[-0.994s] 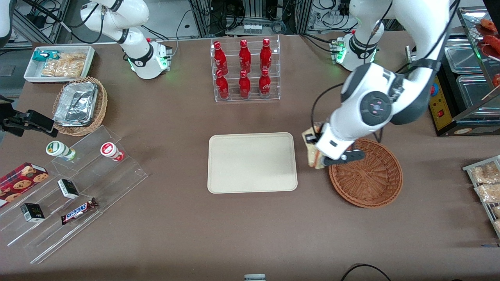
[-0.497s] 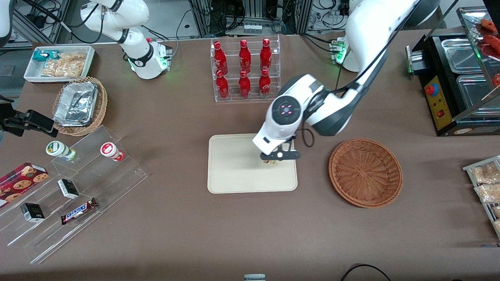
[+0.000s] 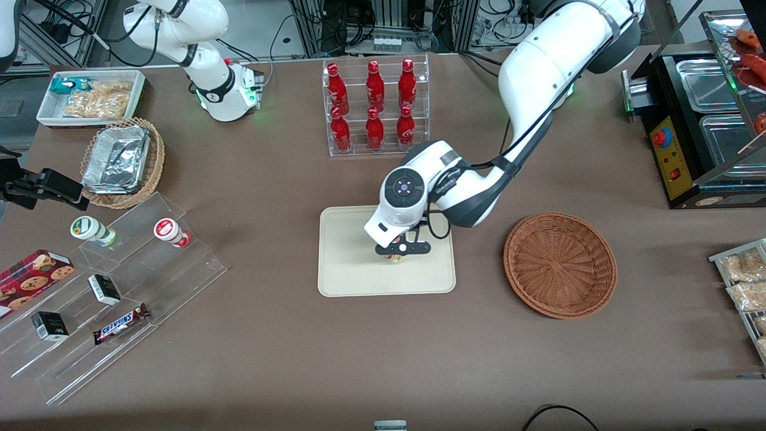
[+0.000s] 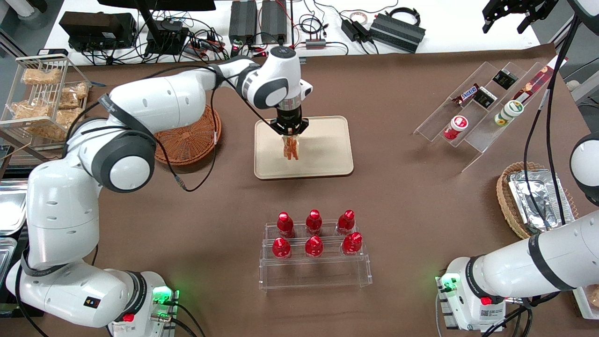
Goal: Place sandwich from basket to tray
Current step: 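Lift the sandwich with the left gripper and carry it over the cream tray, then lower the sandwich onto the tray and open the left gripper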
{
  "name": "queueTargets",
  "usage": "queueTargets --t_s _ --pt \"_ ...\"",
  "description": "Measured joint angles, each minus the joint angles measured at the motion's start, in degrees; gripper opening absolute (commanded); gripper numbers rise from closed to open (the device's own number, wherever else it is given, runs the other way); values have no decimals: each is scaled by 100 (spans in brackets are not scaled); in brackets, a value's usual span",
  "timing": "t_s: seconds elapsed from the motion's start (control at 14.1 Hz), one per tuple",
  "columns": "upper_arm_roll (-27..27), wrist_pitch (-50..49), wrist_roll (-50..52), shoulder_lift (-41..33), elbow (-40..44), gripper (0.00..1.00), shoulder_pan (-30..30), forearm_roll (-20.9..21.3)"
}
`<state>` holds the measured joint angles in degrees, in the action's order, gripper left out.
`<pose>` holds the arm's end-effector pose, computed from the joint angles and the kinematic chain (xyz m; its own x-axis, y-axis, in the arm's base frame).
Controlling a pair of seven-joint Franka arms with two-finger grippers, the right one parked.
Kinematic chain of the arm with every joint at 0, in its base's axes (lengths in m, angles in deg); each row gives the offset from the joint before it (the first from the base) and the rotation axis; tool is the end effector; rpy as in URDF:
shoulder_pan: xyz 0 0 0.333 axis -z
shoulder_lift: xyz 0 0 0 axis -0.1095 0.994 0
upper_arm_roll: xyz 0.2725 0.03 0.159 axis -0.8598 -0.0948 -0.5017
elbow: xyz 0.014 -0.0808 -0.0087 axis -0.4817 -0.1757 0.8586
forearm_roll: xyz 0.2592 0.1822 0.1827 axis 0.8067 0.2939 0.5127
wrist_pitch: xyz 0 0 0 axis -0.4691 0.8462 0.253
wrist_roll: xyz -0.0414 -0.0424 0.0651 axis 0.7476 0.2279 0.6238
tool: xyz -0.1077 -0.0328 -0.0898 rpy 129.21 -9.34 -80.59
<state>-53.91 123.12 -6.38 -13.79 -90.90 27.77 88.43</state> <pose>0.5073 -0.4749 0.2443 0.9892 0.0306 -0.1437 0.0330 -0.9994 0.0140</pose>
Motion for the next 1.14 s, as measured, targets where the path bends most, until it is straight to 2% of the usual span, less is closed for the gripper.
queueTargets --t_s 0.14,0.21,0.35,0.43,0.57,0.85,1.14 --pt "-12 257 286 193 42 20 71 90" --pt "-18 341 379 269 94 29 78 103" --pt "-39 364 481 382 227 65 77 106" --pt "-48 368 547 421 292 100 77 106" --pt "-59 472 665 447 363 100 77 163" --pt "-65 575 771 439 545 100 75 656" --pt "-399 565 784 97 799 100 63 738"
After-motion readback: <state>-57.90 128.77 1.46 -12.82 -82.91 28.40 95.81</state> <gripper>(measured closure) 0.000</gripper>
